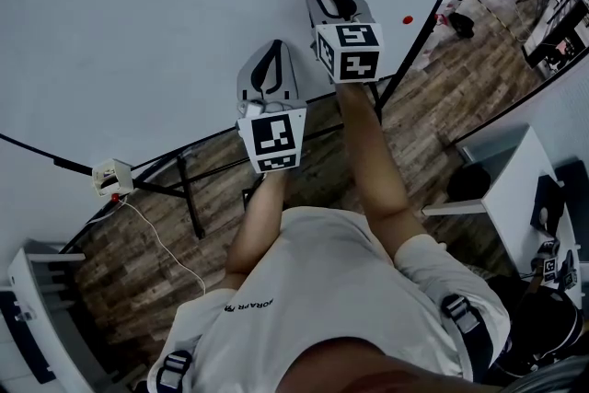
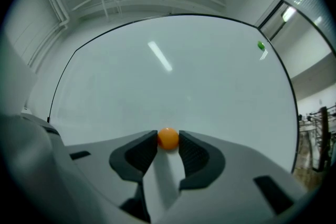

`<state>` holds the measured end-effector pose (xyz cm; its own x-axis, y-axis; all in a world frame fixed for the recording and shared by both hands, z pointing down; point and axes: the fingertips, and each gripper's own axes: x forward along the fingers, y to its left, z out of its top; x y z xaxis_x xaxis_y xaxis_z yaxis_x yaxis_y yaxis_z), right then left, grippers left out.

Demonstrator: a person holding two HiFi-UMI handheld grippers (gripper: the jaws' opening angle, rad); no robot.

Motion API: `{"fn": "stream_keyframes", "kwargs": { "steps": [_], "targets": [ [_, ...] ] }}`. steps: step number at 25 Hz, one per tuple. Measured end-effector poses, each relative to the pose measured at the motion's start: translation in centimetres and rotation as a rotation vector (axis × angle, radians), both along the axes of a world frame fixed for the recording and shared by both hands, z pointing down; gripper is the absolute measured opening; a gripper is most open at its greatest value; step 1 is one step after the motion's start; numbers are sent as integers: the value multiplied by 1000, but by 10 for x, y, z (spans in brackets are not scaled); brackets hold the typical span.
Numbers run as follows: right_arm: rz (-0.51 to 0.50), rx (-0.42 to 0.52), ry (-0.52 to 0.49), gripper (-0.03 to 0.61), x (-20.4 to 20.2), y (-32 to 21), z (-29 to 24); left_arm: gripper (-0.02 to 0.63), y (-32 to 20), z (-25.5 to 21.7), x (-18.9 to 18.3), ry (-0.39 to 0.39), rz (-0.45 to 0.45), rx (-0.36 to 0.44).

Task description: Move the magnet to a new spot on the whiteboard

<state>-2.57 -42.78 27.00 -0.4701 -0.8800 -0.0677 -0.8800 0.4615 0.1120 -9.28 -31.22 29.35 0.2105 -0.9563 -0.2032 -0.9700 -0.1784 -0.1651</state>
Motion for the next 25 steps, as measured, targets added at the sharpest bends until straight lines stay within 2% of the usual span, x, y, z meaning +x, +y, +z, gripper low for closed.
{"fn": "stream_keyframes", "kwargs": {
  "steps": [9, 25],
  "targets": [
    [-22, -8, -6, 175, -1, 4, 0, 3, 2, 0, 3, 21, 12, -14],
    [-24, 3, -14, 169, 9, 23, 0, 3, 8, -3, 13, 36, 45, -11]
  ]
}}
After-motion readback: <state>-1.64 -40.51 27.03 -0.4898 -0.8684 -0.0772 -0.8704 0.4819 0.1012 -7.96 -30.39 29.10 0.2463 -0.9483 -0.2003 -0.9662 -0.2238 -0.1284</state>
